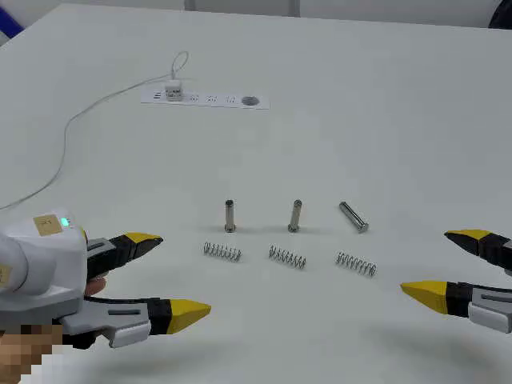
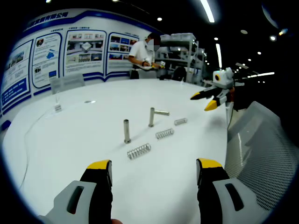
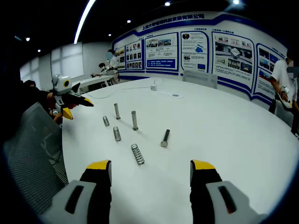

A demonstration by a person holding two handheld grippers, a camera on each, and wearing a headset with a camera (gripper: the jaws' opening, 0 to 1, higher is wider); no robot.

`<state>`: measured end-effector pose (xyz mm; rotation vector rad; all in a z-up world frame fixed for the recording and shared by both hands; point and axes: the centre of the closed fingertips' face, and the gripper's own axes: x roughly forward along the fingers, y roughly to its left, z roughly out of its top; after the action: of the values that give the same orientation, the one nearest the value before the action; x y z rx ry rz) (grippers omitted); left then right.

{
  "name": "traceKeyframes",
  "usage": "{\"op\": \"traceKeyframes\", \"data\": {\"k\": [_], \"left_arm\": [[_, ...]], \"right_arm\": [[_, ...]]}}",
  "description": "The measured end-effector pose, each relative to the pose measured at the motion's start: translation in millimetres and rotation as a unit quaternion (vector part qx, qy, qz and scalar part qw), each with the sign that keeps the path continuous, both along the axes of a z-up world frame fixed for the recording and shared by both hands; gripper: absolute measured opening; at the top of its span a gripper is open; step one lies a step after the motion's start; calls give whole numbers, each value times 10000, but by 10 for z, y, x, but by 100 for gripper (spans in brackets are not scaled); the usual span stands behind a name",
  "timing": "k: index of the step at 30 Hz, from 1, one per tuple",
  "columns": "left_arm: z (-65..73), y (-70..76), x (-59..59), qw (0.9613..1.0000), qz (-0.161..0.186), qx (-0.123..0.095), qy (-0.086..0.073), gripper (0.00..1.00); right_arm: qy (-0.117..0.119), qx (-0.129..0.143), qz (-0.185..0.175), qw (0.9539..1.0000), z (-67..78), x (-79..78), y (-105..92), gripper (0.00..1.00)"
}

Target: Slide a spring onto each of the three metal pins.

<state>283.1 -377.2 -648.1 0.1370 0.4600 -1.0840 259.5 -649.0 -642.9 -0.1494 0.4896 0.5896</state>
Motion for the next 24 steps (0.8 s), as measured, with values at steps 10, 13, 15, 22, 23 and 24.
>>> {"op": "traceKeyframes", "data": {"k": [10, 13, 15, 22, 23, 24], "left_arm": [[-22, -13, 0, 10000, -20, -2, 33, 75], [-30, -13, -1, 10000, -12, 0, 40, 75], [-34, -15, -2, 10000, -15, 5, 43, 75], [-35, -12, 4, 10000, 3, 15, 43, 75], [-36, -12, 3, 10000, 3, 20, 41, 75], [-36, -11, 4, 10000, 6, 28, 37, 75]], "right_arm": [[77, -17, -50, 10000, -28, -11, -14, 68], [84, -9, -52, 10000, -33, -4, -14, 68], [90, -3, -56, 9999, -34, 2, -12, 68], [102, -2, -76, 9999, -39, 43, -24, 67], [104, 1, -74, 9999, -40, 48, -23, 66], [117, 0, -72, 9999, -42, 52, -20, 66]]}}
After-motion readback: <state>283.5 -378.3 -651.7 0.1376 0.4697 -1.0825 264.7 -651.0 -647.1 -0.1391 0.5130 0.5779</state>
